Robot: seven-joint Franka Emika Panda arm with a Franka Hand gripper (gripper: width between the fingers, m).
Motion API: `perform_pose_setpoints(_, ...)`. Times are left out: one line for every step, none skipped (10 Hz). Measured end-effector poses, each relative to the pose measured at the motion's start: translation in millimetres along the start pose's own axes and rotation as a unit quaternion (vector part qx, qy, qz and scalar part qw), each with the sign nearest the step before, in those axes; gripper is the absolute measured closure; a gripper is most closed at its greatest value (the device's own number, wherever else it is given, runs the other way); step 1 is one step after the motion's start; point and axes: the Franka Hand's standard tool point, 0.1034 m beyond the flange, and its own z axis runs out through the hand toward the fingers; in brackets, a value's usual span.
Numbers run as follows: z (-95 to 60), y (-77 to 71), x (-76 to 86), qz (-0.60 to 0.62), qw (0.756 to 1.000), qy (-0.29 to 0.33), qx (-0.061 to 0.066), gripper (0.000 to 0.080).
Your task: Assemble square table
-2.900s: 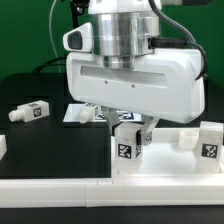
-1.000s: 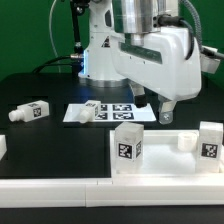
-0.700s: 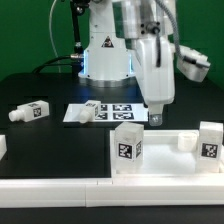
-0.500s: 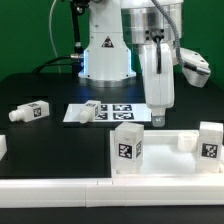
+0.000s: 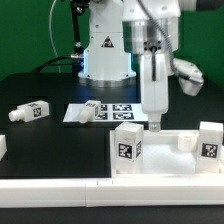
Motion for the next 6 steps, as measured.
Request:
perform_pose_setpoints(8.4, 5.8, 2.1, 0.007, 1.000, 0.002, 0.010, 0.0151)
perform_pose_setpoints(18.0, 12.6, -1.4, 0.004, 1.000, 0.004, 0.001, 0.0151)
perform_pose_setpoints(23.3, 13.0, -2.3, 0.005, 1.000, 0.004, -0.002, 0.0151)
perform_pose_setpoints(28.3, 14.1, -7.7, 0.005, 1.000, 0.002, -0.011, 0.0151)
perform_pose_setpoints(31.2, 18.5, -17.2, 0.003, 0.999, -0.005, -0.033, 0.0151)
perform_pose_setpoints(29.2, 15.1, -22.8, 0.000, 0.999, -0.011, -0.048, 0.0167)
